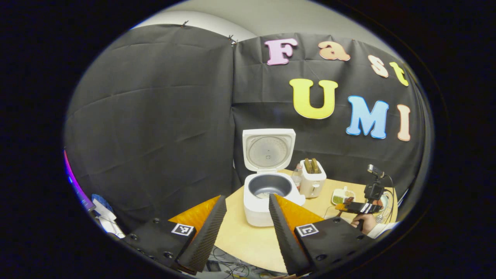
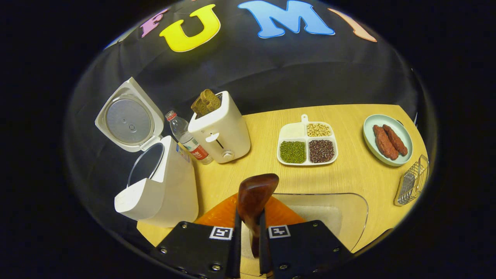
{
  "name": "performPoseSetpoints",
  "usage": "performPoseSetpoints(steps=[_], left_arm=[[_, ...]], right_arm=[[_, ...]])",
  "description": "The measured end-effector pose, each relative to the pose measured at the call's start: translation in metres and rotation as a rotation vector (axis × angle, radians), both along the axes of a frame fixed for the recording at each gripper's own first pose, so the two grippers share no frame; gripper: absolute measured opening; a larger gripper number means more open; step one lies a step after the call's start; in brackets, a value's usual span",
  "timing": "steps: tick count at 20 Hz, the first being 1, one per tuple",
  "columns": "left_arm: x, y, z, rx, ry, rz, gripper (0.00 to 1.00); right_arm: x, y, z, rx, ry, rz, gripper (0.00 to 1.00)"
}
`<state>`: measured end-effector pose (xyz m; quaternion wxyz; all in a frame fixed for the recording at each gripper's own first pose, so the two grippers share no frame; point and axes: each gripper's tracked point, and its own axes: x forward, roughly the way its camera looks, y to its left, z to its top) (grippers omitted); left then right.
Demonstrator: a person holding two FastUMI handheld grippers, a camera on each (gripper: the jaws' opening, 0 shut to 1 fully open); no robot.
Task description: Close the left gripper, press the button to open the rice cooker; take a wooden spoon from the chopstick holder with the right hand, scoop a spoonful of rice and pour it into the rice cooker, then put the wooden spoon back into the chopstick holder.
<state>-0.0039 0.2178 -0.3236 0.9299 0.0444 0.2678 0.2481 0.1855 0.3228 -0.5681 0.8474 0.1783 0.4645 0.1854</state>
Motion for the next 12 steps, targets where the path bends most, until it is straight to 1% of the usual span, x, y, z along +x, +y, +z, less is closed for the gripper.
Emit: performPoseSetpoints(steps=[2,4,8,12], left_arm=[[-0.003,0.0,-0.001,-0.004,-0.002,0.006,0.81],[-0.005,-0.001,-0.002,-0.004,0.0,0.008,0.81],[-0.005,-0.007,0.006,0.011,-0.006,-0.006,0.81],[-0.002,-0.012,0.005,0.011,-0.002,-0.024,0.81]], right_arm=[[-0.006,0.01,0.004,0.037,0.016,0.011,0.19],[-0.012,0.014,0.009,0.093,0.06,-0.015,0.19],[-0.007,-0.008,0.014,0.146,0.087,-0.093,0.19],[0.002,-0.039,0.021,0.221,0.099,-0.193,0.19]])
